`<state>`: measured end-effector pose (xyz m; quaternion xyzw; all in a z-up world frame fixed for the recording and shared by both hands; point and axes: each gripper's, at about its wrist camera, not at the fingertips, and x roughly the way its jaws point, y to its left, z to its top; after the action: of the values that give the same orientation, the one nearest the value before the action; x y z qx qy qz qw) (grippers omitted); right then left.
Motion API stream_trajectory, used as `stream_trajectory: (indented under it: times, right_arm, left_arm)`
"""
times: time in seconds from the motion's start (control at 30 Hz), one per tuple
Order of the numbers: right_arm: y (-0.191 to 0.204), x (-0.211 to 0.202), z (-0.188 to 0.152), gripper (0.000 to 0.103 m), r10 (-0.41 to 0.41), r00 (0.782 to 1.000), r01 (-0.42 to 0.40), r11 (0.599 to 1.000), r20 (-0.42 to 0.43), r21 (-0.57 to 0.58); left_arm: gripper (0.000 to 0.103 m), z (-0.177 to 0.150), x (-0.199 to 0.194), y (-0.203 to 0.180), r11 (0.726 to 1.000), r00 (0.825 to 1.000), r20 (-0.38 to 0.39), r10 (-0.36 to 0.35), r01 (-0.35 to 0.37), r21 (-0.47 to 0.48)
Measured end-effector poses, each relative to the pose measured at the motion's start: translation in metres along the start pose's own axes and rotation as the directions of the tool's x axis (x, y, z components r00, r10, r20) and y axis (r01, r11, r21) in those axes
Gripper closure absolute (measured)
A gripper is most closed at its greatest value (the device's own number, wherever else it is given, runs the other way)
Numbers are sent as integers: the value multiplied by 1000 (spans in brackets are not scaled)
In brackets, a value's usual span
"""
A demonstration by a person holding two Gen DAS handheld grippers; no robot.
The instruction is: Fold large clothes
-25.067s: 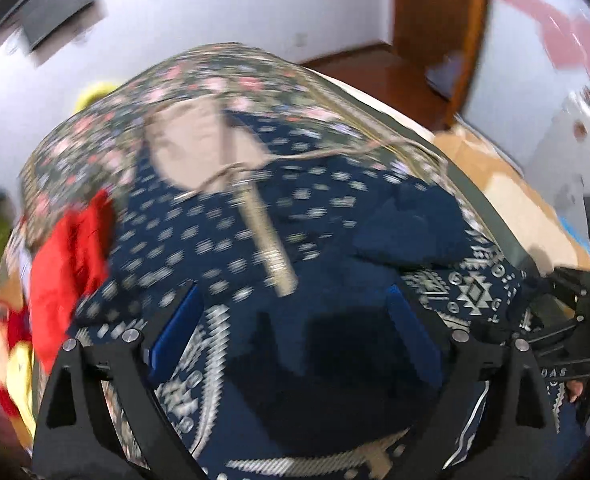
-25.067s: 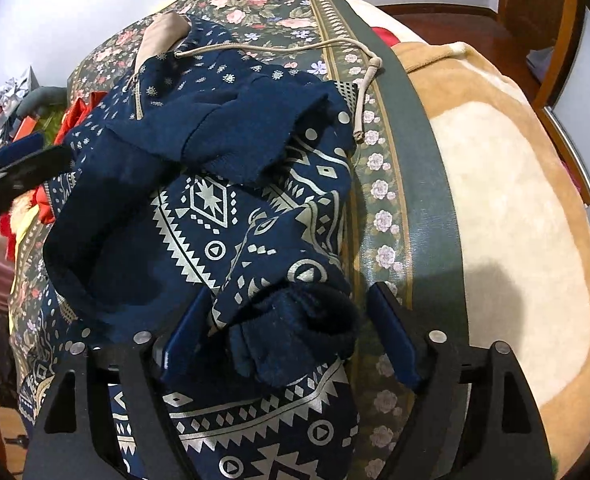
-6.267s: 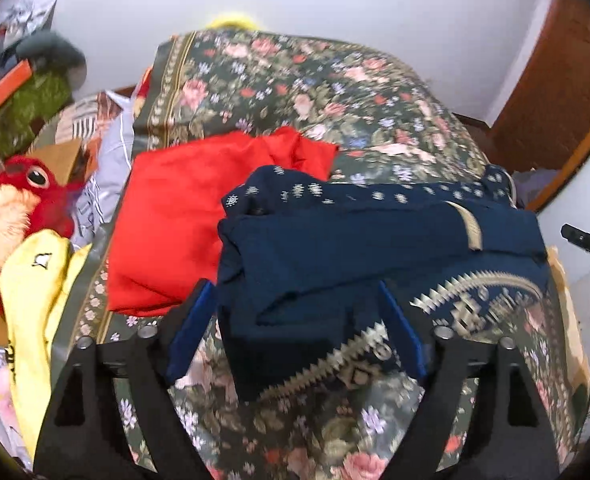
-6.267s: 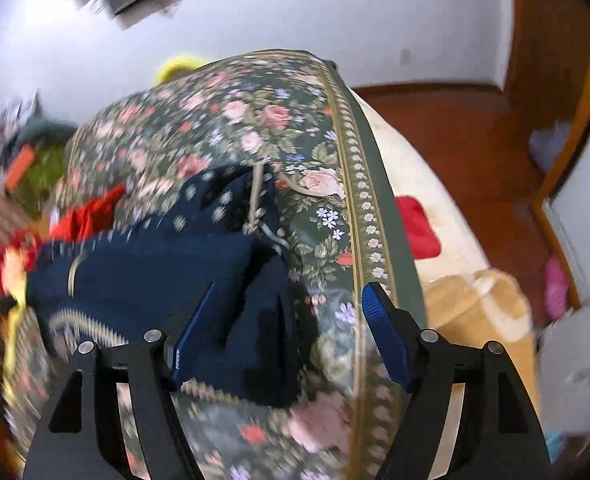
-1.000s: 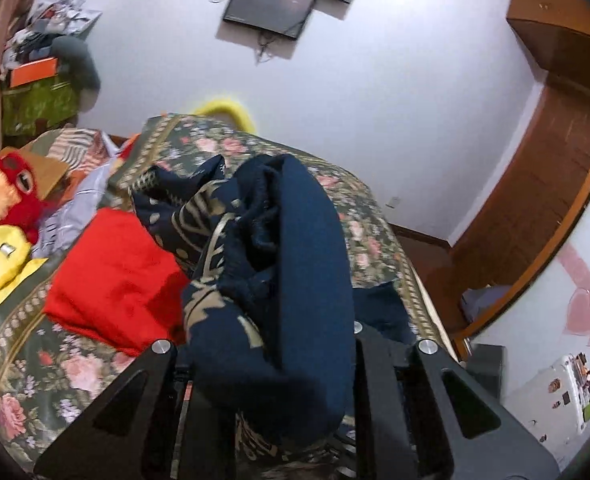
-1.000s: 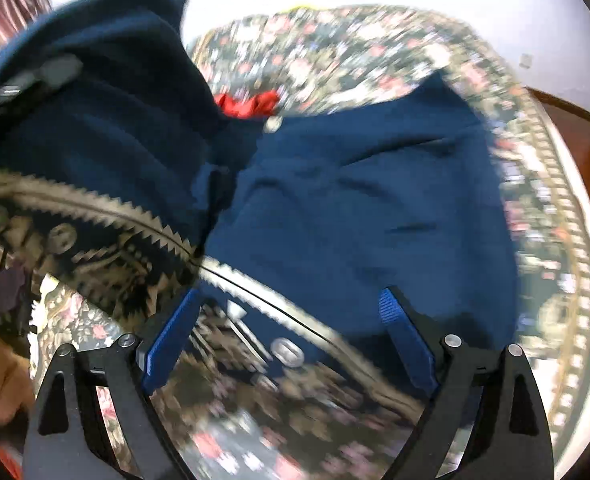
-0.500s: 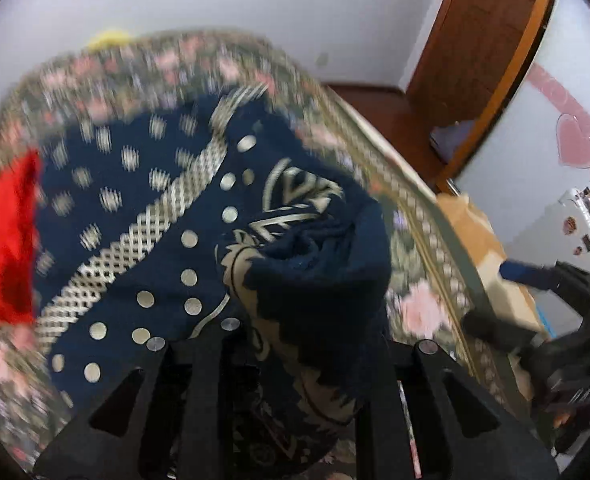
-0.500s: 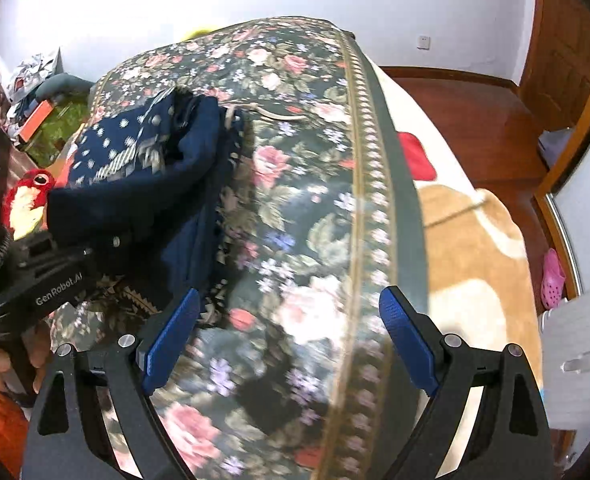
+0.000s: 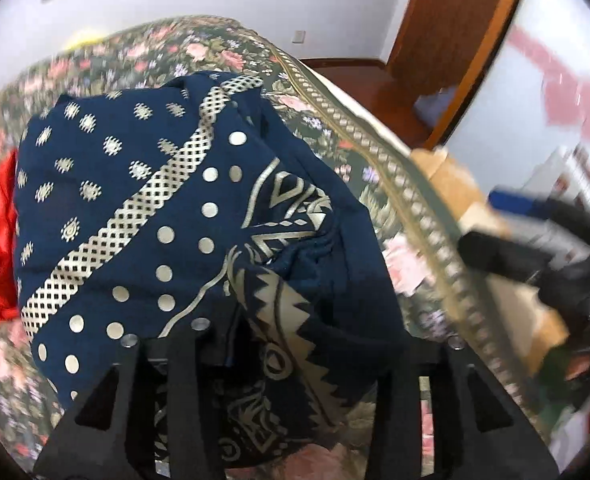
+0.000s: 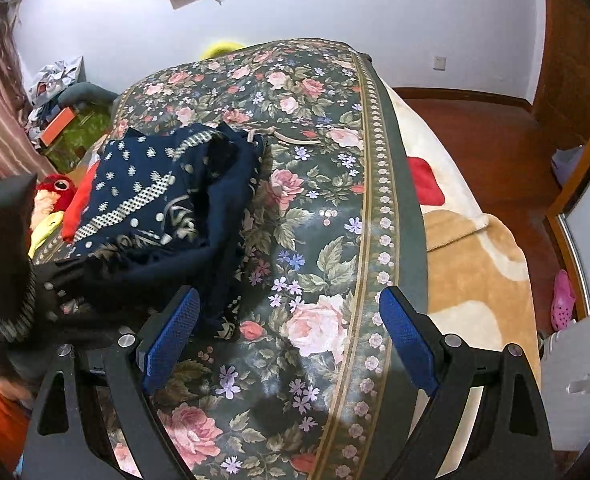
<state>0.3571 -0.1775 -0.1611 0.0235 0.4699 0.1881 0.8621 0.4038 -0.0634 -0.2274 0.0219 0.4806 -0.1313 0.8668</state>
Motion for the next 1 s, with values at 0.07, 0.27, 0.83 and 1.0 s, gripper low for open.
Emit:
stream_trajectory:
  times: [0.07, 0.27, 0.83, 1.0]
  right_arm:
    - [0, -4, 0, 13, 12, 1000, -12, 1000, 6, -7]
    - [6, -17, 2, 13, 26, 999, -25, 999, 26, -41]
    - [84, 5, 32, 13, 162, 987, -158, 974, 8, -161]
    - [77, 50, 23, 13, 131, 988, -138, 986, -77, -89]
  left_arm:
    - [47, -2, -2, -8, 999, 1000, 12, 25, -26, 23]
    - [38, -10, -31, -20, 999, 999, 31, 33, -34, 32]
    - [19, -22, -92, 82, 956, 960, 68, 272, -261, -137]
    - [18, -36, -59, 108, 961, 978, -7, 209, -207, -183]
